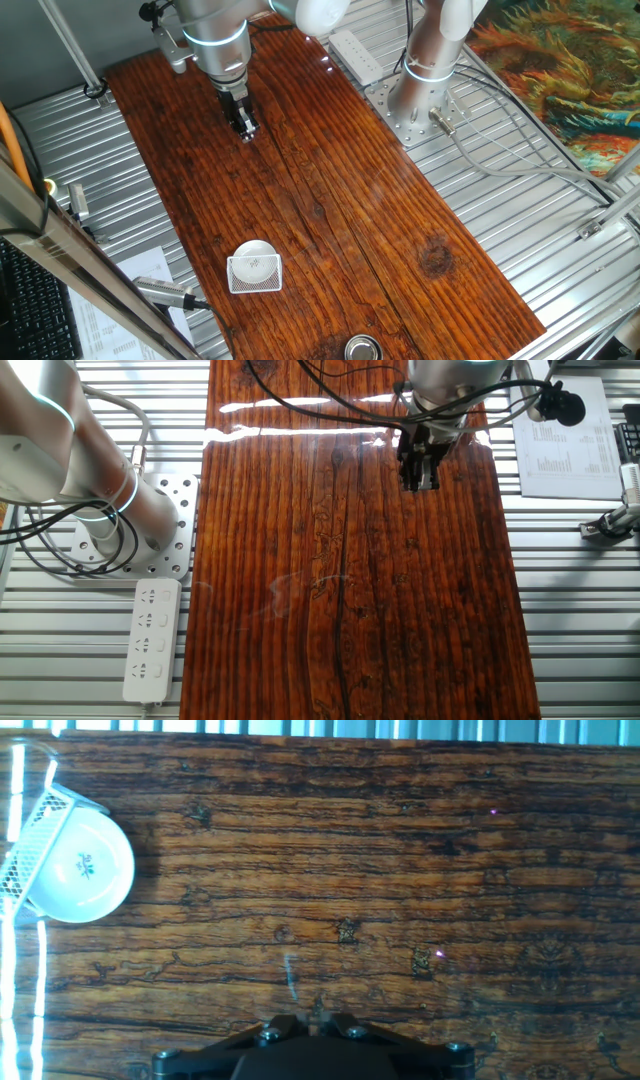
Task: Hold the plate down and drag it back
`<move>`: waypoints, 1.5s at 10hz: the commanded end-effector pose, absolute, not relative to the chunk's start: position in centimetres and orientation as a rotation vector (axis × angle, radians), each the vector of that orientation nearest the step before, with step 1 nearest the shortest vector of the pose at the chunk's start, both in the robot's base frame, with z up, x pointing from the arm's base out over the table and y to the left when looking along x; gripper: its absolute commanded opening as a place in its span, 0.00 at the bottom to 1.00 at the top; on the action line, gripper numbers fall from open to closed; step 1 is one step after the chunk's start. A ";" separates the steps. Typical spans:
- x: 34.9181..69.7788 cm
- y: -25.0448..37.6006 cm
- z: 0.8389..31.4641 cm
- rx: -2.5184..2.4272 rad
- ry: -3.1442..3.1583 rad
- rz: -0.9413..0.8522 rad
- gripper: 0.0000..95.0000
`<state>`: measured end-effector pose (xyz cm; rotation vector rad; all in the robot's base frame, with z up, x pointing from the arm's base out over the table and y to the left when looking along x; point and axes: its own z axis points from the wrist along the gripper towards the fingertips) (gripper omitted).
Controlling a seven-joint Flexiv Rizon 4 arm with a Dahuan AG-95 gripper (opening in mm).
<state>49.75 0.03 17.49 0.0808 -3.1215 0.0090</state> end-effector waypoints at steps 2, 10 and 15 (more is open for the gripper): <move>49.8 0.0 17.5 0.081 -3.120 0.007 0.00; 49.7 0.0 17.6 0.076 -3.120 0.003 0.00; 49.7 0.1 17.7 0.083 -3.118 0.001 0.00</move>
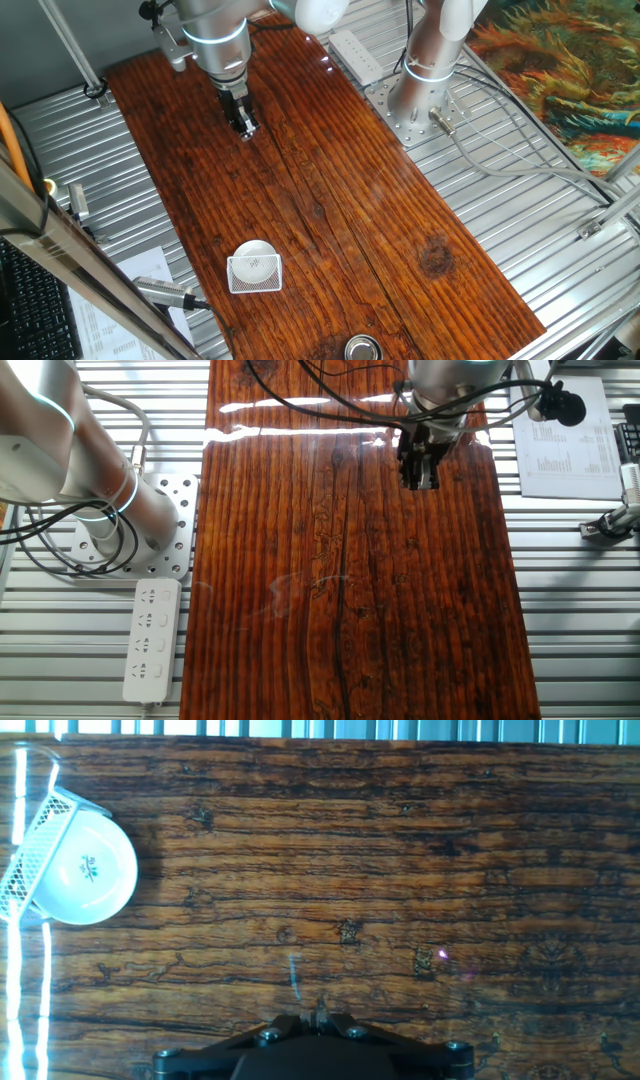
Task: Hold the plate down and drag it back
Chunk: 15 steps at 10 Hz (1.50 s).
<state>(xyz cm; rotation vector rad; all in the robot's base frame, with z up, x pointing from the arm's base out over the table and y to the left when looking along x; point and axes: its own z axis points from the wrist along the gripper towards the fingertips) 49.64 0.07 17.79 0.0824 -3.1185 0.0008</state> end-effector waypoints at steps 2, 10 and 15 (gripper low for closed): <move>49.7 0.1 17.7 0.092 -3.116 0.001 0.00; 49.7 0.1 17.8 0.095 -3.106 0.001 0.00; 49.6 0.1 17.8 0.100 -3.104 0.001 0.00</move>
